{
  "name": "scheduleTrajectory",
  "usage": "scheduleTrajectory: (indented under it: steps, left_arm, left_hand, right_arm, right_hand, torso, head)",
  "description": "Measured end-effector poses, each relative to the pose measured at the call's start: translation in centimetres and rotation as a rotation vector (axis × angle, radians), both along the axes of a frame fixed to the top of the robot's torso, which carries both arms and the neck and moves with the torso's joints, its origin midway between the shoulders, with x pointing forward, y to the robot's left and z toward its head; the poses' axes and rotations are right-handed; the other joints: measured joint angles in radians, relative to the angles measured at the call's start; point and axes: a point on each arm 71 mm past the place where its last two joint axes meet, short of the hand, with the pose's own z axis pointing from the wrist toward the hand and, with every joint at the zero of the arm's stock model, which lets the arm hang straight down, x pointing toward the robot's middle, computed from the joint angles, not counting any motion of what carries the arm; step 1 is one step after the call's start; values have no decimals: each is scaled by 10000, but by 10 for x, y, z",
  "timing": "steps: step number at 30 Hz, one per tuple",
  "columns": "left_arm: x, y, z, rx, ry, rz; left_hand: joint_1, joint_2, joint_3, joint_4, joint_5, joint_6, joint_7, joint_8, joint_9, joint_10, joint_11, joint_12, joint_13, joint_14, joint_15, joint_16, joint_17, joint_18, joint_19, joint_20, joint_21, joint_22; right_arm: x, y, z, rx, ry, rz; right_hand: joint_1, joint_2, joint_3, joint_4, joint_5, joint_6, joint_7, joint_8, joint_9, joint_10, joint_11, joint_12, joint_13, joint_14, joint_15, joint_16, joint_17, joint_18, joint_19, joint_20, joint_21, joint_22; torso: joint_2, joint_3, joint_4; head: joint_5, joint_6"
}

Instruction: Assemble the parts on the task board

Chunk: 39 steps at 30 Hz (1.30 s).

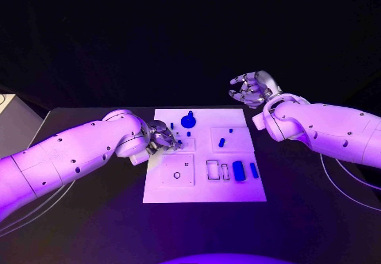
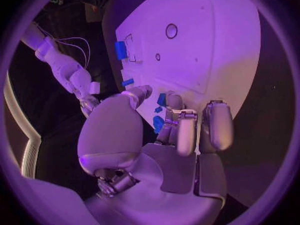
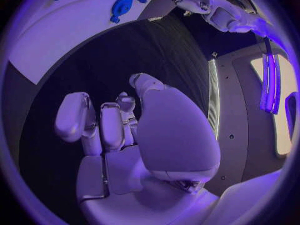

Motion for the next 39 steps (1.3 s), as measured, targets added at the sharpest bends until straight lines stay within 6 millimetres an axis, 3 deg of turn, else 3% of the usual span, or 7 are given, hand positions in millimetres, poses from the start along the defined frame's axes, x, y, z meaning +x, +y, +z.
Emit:
scheduleTrajectory:
  steps: [4, 10, 23, 39]
  left_arm:
    - [2, 1, 0, -101, -70, 208]
    - [4, 1, 0, -138, -158, 387]
    - [6, -5, -2, 57, -153, 289]
    - [8, -10, -3, 177, -89, 198]
  left_hand:
    - [9, 9, -123, 123, 0, 0, 0, 0, 0, 0, 0, 0, 64, 0, 0, 0, 0, -1, 0, 0, 0, 0]
    - [21, 392, -229, 450, 0, 0, 0, 0, 0, 35, 35, 0, 116, 0, 0, 0, 0, 0, 0, 0, 0, 25]
    - [-148, 616, -450, 644, 0, 71, -1, -39, 22, 70, 0, -1, 165, 0, 0, 0, 0, 1, 0, 0, 1, 38]
    - [-432, 701, -697, 642, 1, 178, -38, -38, 57, 233, -21, 41, 358, 0, 0, 0, -1, 0, 4, -4, 3, 123]
  right_arm:
    - [0, 0, 0, -1, 2, 3]
    - [0, 0, 0, -4, 5, 6]
    - [0, 1, 0, -28, 3, 29]
    - [0, 2, 0, -39, 16, 65]
  right_hand:
    - [0, 0, 0, 0, 0, 1, -1, 0, 0, 0, 0, 0, 0, 0, 0, 0, -1, 0, 0, 0, 0, 0]
    - [0, 0, 0, 0, 0, -25, 24, 0, 0, 0, 0, 0, 0, 0, 0, 0, -1, 0, 0, 0, 0, 0]
    - [0, 0, 70, -14, 0, -25, 23, 0, 0, 1, 1, -1, -1, 0, 0, 0, 16, 0, 0, 0, 0, 0]
    - [-40, -40, 70, -14, 0, -38, 10, 0, 0, 1, 1, 38, 23, 0, 0, 0, 32, 0, 0, 0, 0, 0]
  torso:
    - [-3, 6, -3]
    - [-4, 10, -8]
    - [-3, 12, -12]
    - [4, 9, -11]
  head:
    - [12, -1]
    - [19, 1]
    - [23, -6]
    - [18, -33]
